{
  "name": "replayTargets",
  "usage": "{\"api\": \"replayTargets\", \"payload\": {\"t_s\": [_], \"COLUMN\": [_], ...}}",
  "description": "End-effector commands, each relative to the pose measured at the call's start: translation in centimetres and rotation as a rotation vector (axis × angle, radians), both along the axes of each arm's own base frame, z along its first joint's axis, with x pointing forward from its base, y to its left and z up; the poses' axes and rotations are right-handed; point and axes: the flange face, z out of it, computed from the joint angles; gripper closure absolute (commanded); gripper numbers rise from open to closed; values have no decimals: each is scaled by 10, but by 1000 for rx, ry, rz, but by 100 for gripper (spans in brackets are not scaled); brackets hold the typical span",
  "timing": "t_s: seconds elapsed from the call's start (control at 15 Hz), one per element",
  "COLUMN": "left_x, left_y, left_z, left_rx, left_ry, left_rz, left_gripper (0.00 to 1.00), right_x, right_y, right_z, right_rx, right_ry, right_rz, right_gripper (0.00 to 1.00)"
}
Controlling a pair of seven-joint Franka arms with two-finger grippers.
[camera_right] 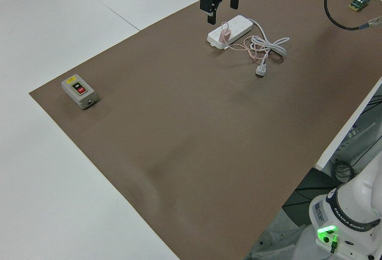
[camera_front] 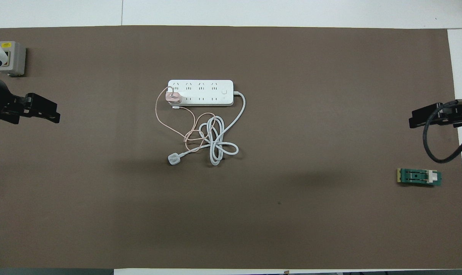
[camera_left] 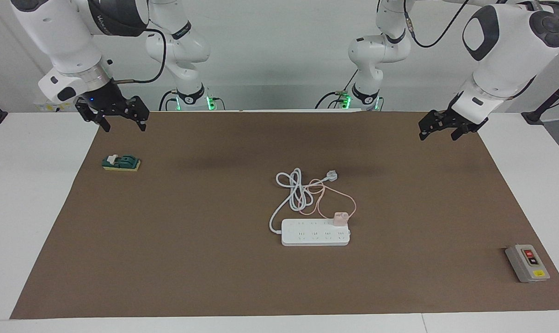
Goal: Unplug charger and place it aside
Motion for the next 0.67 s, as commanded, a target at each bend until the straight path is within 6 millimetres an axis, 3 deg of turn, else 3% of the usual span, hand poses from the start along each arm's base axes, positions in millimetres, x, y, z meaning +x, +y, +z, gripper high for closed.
{"api": "replayTargets", "payload": {"t_s": [0.0, 0.4, 0.6], "left_x": [-2, -2, -5], "left_y": [0, 0, -2], "left_z": [4, 5, 4], "left_rx": [17, 17, 29], "left_ry": [-7, -16, -3], "left_rz": [-6, -1, 88], "left_gripper": [0, 0, 0], "right_x": [-5, -5, -5], "right_y": [-3, -3, -8], "right_z": [4, 4, 4], "right_rx": [-2, -2, -2], "right_ry": [8, 8, 8], "right_rz": [-14, -12, -22], "right_gripper": [0, 0, 0]}}
